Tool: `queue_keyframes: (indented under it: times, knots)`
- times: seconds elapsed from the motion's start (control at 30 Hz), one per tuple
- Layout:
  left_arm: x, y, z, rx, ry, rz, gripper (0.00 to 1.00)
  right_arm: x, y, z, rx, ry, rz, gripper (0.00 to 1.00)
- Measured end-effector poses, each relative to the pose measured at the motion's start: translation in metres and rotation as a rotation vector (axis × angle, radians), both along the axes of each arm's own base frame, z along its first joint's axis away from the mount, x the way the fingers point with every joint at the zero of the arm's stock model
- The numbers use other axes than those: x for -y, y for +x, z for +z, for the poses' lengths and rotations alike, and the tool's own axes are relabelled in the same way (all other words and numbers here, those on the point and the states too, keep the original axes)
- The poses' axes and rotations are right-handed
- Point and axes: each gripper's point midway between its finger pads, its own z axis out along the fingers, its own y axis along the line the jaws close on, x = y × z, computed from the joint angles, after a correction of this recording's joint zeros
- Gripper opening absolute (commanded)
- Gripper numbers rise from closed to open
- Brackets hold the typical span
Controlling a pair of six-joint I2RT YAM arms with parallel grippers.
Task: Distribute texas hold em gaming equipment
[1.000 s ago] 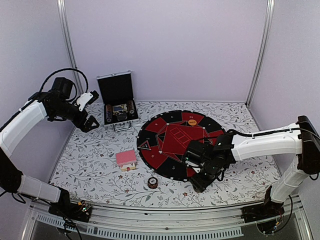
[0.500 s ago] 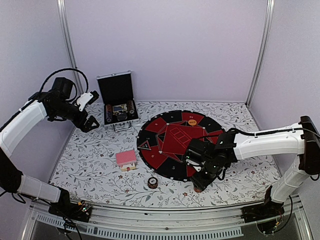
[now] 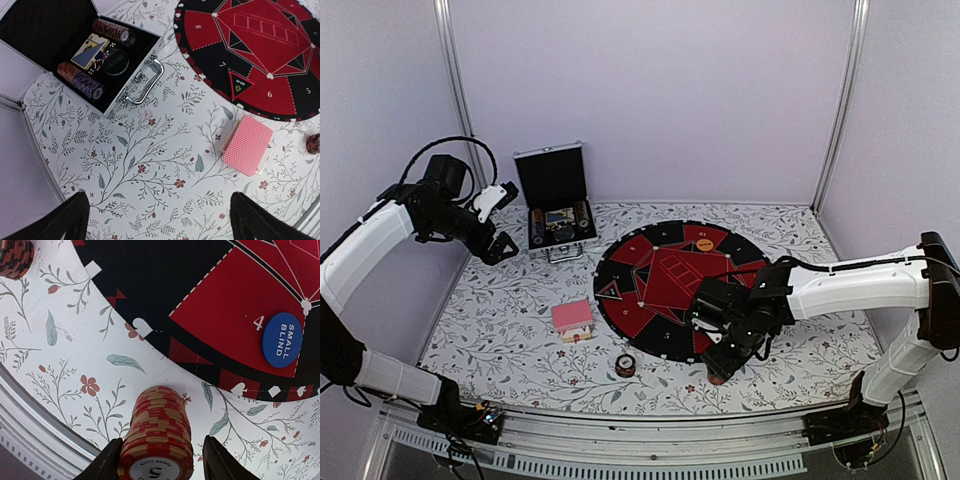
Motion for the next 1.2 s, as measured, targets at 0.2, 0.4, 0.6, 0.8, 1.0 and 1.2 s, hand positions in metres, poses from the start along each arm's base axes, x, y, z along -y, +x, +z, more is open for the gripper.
queue_keyframes:
  times: [0.2, 0.4, 0.6, 0.8, 1.0, 1.2]
  knots:
    - [-0.001, 0.0, 0.0, 0.002, 0.005, 0.0, 1.0, -0.002, -0.001, 0.0, -0.007, 0.01, 0.005, 0.47]
    - [-0.001, 0.0, 0.0, 0.003, 0.008, 0.001, 1.0, -0.003, -0.002, 0.0, -0.012, 0.014, 0.007, 0.4]
    - [-0.001, 0.0, 0.0, 0.003, 0.009, 0.0, 1.0, -0.003, -0.002, 0.0, -0.012, 0.014, 0.007, 0.37]
    - [-0.001, 0.0, 0.0, 0.003, 0.009, 0.0, 1.0, -0.003, -0.001, 0.006, -0.011, 0.01, 0.009, 0.32]
    - [-0.001, 0.0, 0.0, 0.003, 0.01, 0.0, 1.0, -0.012, 0.004, 0.023, 0.011, 0.037, 0.008, 0.29]
    - [-0.001, 0.0, 0.001, 0.004, 0.01, -0.001, 1.0, -0.023, 0.017, 0.044, 0.05, 0.078, 0.0, 0.28]
